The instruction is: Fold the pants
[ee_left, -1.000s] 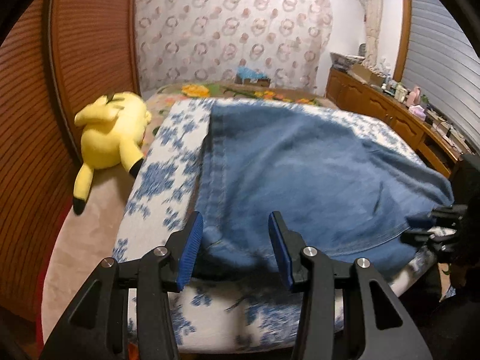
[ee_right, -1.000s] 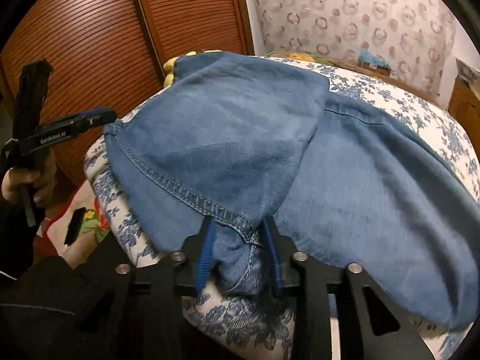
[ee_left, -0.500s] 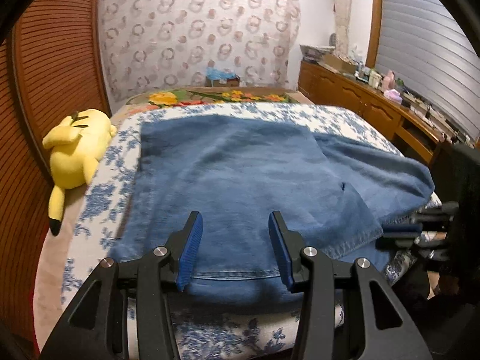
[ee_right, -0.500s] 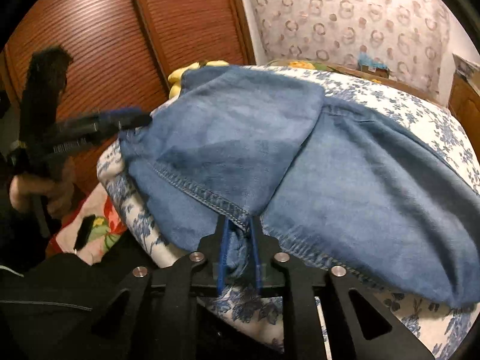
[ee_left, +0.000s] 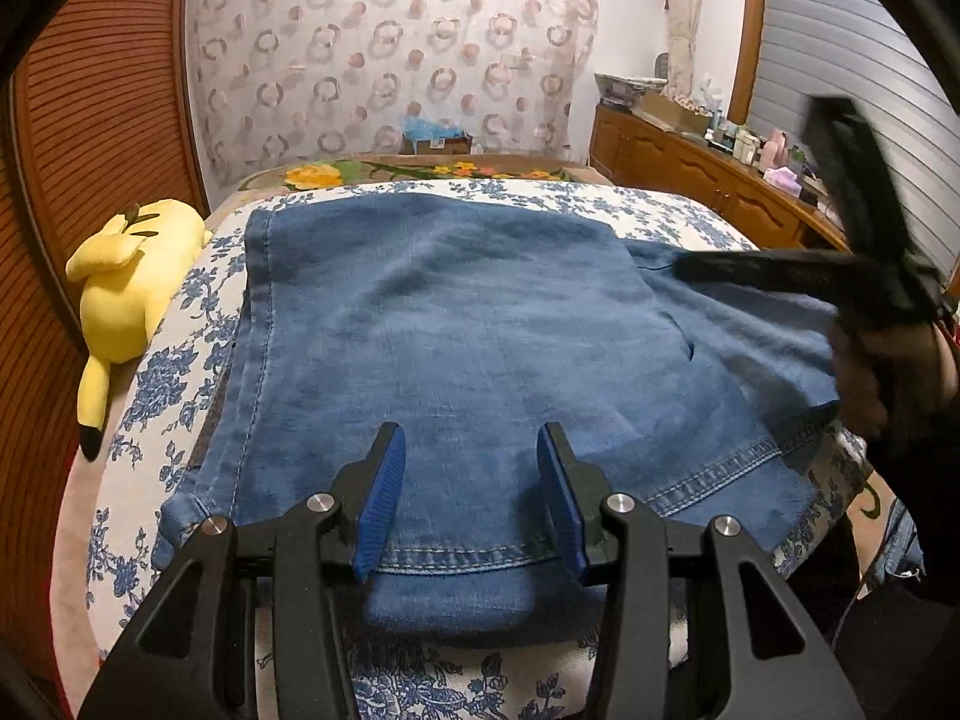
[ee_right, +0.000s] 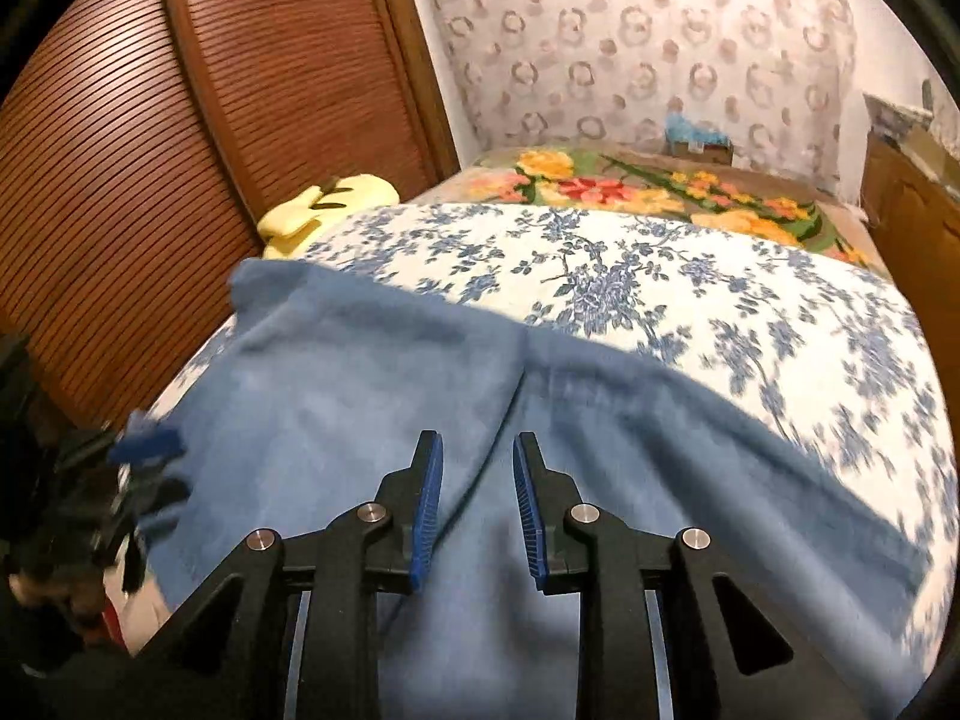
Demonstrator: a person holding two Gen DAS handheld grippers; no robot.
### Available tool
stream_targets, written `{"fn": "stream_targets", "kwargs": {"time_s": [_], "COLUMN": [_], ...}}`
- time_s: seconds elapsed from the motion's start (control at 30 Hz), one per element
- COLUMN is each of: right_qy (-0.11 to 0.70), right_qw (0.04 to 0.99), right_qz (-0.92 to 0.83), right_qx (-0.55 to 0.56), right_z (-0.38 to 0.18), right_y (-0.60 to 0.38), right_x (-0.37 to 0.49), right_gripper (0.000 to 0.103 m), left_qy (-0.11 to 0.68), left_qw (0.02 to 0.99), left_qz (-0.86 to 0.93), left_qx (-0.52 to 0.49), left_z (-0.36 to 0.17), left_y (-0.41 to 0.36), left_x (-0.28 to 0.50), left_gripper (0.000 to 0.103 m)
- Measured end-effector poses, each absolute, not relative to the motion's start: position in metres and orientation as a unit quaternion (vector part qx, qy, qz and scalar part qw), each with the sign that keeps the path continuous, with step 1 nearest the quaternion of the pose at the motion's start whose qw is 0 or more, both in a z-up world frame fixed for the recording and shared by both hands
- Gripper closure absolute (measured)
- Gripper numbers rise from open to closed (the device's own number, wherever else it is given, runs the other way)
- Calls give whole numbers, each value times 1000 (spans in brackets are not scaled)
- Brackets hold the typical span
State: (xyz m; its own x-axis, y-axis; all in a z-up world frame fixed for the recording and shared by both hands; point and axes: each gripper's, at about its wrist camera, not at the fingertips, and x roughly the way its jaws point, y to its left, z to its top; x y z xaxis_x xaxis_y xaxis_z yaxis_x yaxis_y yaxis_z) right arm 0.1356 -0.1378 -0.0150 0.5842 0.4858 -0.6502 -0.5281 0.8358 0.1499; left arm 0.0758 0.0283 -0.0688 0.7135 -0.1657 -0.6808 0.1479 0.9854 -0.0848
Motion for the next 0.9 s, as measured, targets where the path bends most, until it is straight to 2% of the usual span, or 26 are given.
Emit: {"fn": "stream_targets", "kwargs": {"time_s": [0.27,0.3,0.33,0.53,0.67,0.9], "right_qy": [404,403,394,297,274,270], "right_qw": [871,870,872,889,891,899], "right_qz": [276,281,288,341,355,329], "right_qx": [-37,-40,-46,-70,-76,-103], "right_z": [-28,-26,-21,41,64,44], "right_y": [-97,-92,-89,-66,-56,-36], "right_x": [196,198,197,168,162,180], "right_gripper": [78,91,96,99,99,99], "left_qy": [373,374,374,366,353,365], "left_qw": [923,923,923,926,931,925], "left_qz": [-92,-92,-92,-89,-93,-101], "left_qx": [-8,-8,-9,-14,-17,-11], "left_z": [-73,-74,-74,-71,-63,-72], "left_y": [23,23,23,24,25,21], "left_x": [78,78,78,74,68,71], "left_gripper": [56,56,56,56,56,56]}}
